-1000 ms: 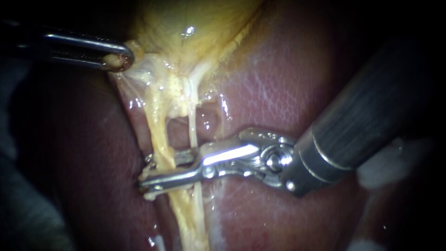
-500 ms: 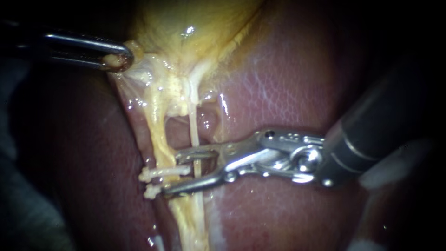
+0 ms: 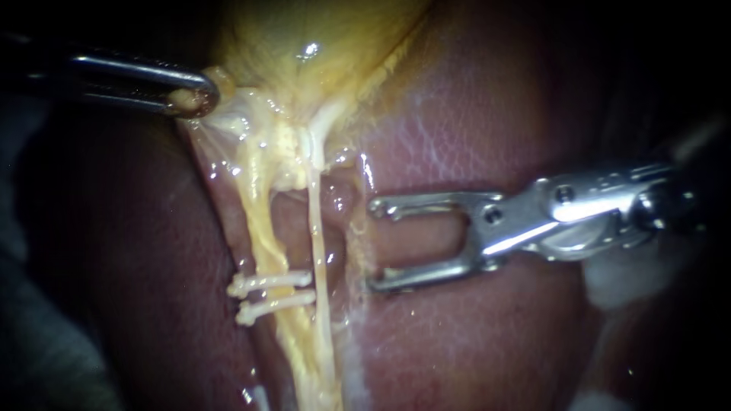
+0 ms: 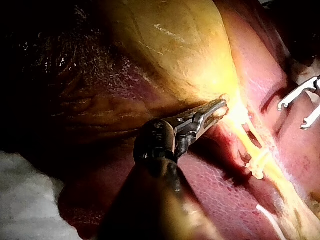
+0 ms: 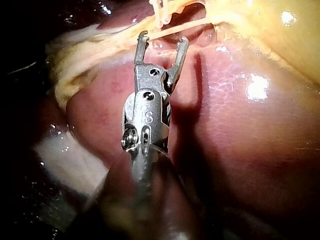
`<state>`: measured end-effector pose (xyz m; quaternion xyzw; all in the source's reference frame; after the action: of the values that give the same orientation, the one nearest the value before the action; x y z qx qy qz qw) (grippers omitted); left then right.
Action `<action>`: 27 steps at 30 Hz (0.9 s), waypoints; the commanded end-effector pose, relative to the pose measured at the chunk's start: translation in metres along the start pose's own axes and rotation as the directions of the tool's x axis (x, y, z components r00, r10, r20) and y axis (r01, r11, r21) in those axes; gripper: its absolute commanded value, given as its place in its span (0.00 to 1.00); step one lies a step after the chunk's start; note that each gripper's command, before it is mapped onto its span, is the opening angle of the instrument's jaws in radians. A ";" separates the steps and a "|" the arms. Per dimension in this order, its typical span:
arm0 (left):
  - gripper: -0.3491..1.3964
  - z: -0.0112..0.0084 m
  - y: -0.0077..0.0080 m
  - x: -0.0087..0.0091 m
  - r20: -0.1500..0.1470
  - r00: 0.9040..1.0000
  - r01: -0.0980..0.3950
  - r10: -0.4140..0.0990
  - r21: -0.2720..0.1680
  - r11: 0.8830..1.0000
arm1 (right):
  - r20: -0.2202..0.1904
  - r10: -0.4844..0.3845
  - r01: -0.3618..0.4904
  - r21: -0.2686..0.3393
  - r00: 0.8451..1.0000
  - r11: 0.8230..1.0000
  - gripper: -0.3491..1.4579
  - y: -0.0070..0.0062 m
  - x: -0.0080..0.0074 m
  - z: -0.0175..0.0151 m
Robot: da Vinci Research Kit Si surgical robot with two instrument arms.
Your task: Going back second clip left tube
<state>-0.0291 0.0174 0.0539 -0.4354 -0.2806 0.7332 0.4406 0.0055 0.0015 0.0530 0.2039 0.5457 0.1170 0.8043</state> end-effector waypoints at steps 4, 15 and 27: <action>0.00 0.0000 0.0000 0.0000 0.000 1.000 0.000 0.000 0.000 1.000 | 0.002 -0.016 0.016 -0.005 1.000 1.000 0.47 0.0000 -0.0001 -0.0018; 0.00 0.0015 -0.0001 -0.0009 -0.007 1.000 -0.004 0.004 0.011 1.000 | 0.002 -0.032 0.032 -0.001 0.999 0.999 0.47 -0.0002 -0.0003 -0.0033; 0.00 0.0068 -0.0030 -0.0035 0.001 1.000 -0.026 0.026 -0.008 1.000 | 0.004 -0.040 0.040 0.008 0.999 0.999 0.47 -0.0005 -0.0006 -0.0041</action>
<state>-0.0332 0.0154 0.0611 -0.4398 -0.2783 0.7386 0.4284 0.0014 0.0017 0.0520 0.1958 0.5487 0.0988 0.8067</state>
